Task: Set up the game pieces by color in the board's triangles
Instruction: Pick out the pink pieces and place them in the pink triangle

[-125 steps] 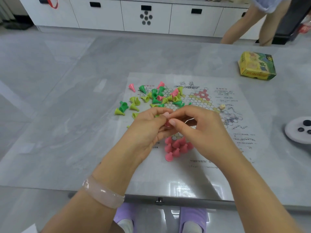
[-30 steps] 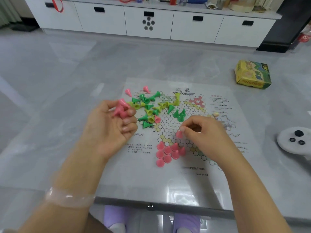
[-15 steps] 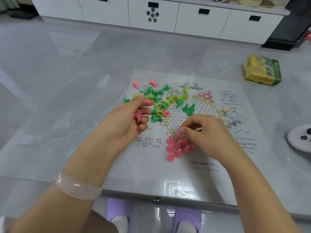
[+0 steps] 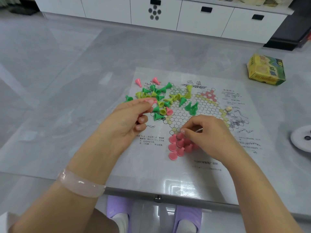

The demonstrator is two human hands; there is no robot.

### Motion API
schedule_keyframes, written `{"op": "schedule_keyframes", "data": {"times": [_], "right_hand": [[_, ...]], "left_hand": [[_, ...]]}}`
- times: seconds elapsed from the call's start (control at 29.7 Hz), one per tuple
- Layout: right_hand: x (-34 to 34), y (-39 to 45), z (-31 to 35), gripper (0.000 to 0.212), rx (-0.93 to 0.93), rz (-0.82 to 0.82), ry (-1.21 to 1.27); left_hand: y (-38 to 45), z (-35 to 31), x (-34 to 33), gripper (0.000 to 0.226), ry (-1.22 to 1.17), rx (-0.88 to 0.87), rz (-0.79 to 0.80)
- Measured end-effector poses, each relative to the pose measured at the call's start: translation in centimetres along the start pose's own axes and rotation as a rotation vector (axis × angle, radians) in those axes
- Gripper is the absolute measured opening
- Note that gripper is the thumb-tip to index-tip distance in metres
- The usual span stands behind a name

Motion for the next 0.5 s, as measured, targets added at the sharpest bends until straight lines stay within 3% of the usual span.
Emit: {"op": "schedule_keyframes", "data": {"times": [0.5], "right_hand": [[-0.04, -0.02, 0.02, 0.015, -0.002, 0.013, -0.004]], "left_hand": [[-0.09, -0.12, -0.08, 0.013, 0.018, -0.015, -0.001]]}}
Point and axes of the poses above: each hand's wrist, its own y-axis towards the middle knuckle, its own x-axis out of the back of the hand, z = x × y, the point moved 3 cm from there along y, towards the middle knuckle, and after that the axes turned 8 degrees about -y, right-handed, at the moved point
